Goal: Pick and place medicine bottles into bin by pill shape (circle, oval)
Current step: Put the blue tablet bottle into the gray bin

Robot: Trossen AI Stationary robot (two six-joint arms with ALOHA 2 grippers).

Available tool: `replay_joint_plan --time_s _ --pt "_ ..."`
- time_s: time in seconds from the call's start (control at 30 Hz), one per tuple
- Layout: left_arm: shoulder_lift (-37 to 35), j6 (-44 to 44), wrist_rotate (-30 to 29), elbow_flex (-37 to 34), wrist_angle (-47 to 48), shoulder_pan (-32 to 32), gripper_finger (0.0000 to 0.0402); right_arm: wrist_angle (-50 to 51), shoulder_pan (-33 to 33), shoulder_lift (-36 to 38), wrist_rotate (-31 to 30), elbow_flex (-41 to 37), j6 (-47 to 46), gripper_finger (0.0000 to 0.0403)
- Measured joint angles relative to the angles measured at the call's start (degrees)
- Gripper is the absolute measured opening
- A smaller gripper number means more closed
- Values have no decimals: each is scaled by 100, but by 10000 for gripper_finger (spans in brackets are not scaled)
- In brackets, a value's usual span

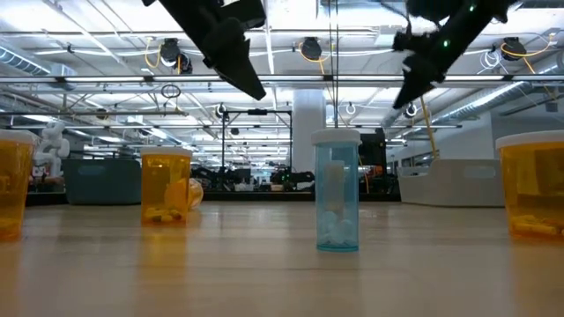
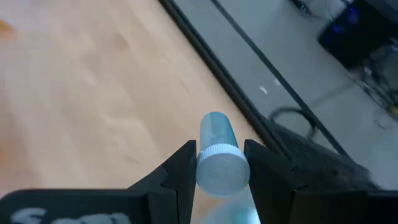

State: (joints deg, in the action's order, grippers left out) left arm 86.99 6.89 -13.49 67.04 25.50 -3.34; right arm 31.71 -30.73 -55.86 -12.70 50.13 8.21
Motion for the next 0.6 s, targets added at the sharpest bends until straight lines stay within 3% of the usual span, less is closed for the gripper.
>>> replay_joint_plan --time_s 0.23,0.6 --pt "3 32 151 -8 -180 -2 276 813 -1189 -285 666 0 375 118" --pt "1 66 164 -8 -214 -2 276 1988 -1561 -559 687 0 301 118"
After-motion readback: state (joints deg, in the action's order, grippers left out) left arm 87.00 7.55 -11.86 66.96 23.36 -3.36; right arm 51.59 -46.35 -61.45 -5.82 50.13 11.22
